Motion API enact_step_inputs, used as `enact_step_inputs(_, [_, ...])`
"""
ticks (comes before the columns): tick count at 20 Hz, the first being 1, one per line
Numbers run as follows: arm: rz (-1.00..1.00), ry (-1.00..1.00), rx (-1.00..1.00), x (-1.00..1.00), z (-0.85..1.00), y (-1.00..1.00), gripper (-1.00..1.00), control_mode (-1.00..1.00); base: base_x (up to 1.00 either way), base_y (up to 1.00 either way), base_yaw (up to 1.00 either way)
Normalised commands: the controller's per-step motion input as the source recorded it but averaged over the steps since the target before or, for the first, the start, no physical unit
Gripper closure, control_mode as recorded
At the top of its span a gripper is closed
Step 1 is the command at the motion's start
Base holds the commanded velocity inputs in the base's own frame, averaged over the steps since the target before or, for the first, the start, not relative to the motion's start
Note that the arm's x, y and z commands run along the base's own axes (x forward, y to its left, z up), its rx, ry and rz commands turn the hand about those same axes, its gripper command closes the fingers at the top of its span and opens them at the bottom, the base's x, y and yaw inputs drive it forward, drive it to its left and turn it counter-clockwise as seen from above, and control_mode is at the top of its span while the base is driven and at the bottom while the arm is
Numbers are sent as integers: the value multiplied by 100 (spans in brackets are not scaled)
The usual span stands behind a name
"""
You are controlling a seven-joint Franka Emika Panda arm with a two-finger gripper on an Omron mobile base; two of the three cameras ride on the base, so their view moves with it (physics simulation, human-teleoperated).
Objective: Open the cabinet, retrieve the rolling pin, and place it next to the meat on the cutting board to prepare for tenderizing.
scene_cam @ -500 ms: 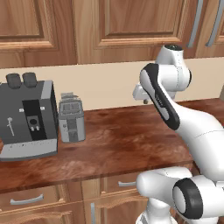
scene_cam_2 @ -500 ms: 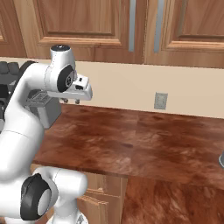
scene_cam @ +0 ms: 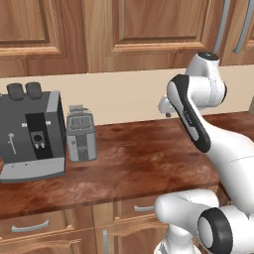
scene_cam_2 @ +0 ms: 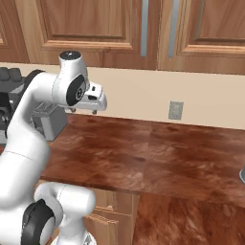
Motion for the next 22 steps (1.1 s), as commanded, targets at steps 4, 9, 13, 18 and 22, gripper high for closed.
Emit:
enact_step_inputs(4, [-2, -30, 1, 0, 25, -88, -100, -100, 0, 0, 0])
enact_step_inputs(9, [-4, -33, 0, 0, 45, -68, -100, -100, 0, 0, 0])
enact_step_inputs(13, [-7, -33, 0, 0, 57, -59, -100, -100, 0, 0, 0])
enact_step_inputs(18, [-10, -34, 0, 0, 61, -52, -100, -100, 0, 0, 0])
enact_step_inputs(22, [-10, -34, 0, 0, 55, -37, -100, -100, 0, 0, 0])
